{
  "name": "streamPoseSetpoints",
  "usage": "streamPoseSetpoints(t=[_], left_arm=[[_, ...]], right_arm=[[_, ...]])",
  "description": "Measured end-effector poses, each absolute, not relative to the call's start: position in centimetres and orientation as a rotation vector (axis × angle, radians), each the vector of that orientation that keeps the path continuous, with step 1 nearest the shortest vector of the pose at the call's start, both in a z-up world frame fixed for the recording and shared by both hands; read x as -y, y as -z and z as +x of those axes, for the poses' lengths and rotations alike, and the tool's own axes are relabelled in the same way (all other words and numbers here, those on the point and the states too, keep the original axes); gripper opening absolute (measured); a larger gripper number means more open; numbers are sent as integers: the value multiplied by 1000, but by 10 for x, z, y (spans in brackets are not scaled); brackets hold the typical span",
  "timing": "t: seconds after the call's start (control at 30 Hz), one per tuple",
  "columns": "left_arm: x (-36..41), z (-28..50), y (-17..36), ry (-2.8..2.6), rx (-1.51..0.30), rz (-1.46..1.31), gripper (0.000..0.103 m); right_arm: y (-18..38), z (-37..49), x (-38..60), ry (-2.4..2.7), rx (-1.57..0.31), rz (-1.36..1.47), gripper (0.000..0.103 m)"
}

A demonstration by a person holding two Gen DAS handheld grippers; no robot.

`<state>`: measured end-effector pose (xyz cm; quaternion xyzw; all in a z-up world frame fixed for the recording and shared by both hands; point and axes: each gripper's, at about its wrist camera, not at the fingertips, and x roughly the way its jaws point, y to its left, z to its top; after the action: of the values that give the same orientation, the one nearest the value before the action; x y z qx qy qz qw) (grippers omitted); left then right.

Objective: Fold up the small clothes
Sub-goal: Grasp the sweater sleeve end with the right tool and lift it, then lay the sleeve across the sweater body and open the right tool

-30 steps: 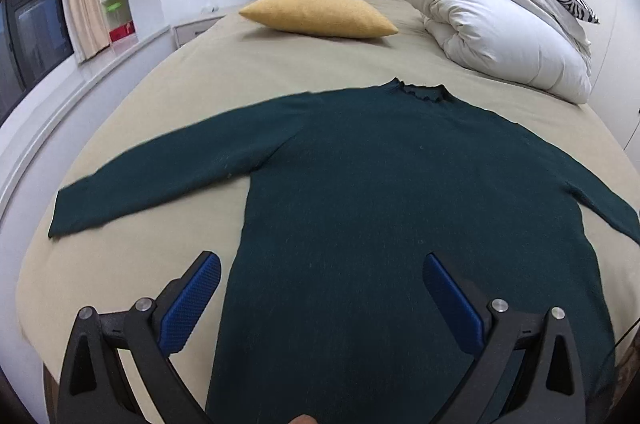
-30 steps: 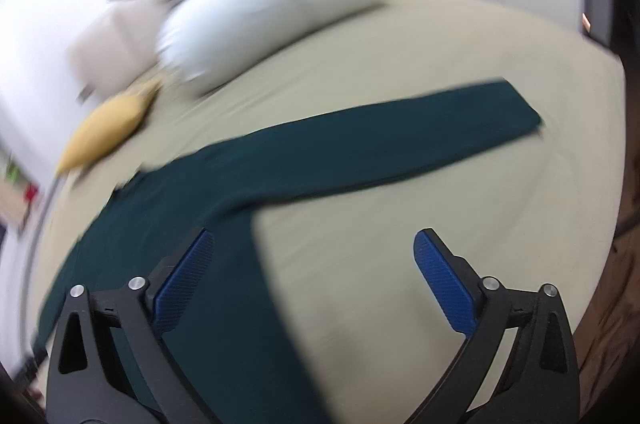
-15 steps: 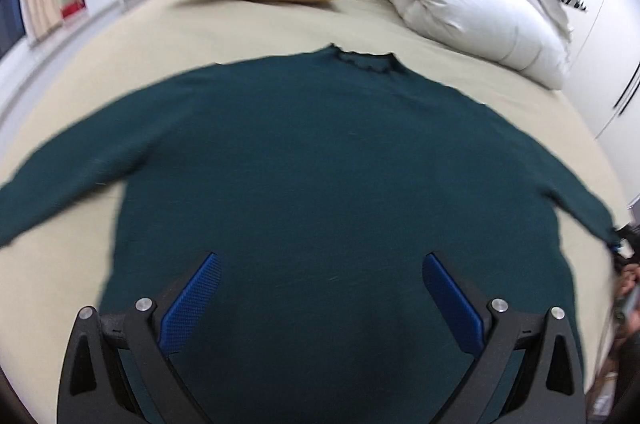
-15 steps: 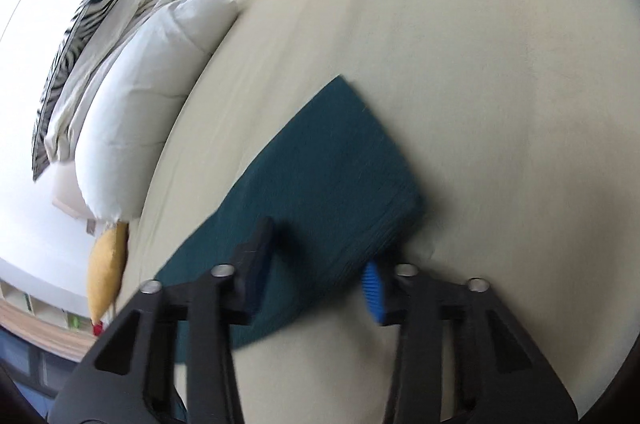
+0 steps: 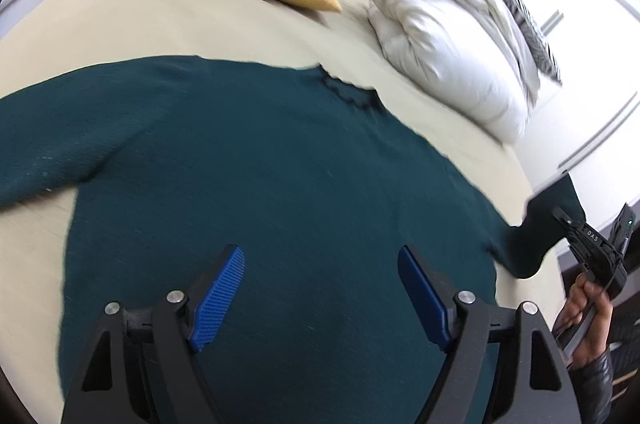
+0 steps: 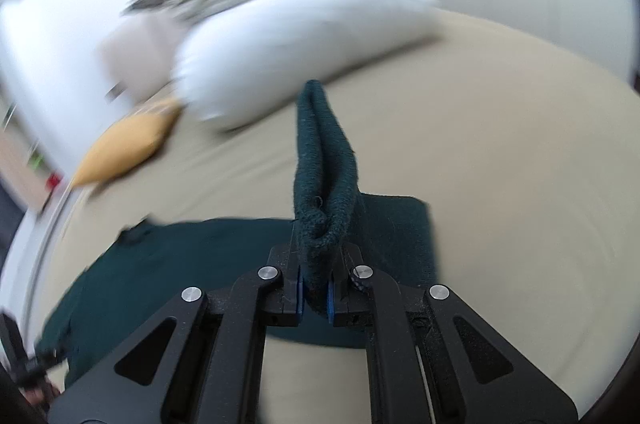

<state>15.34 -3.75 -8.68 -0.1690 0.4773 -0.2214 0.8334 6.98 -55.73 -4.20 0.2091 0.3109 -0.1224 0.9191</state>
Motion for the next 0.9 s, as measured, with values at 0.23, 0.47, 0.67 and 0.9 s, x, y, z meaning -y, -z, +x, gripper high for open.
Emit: streamPoseSetpoints(t=[0.23, 0.47, 0.67, 0.9], left_arm=[[-11, 172, 102, 458, -1032, -500, 81], [10, 187, 114, 512, -1079, -517, 89], [74, 206, 124, 563, -1125, -452, 89], [137, 221, 129, 526, -1155, -252, 53]], right_arm=[[78, 171, 369, -63, -774, 300, 7], [151, 178, 309, -145, -871, 323, 41], [137, 99, 338, -180, -778, 435, 72], [161, 73, 460, -9, -736, 817, 72]])
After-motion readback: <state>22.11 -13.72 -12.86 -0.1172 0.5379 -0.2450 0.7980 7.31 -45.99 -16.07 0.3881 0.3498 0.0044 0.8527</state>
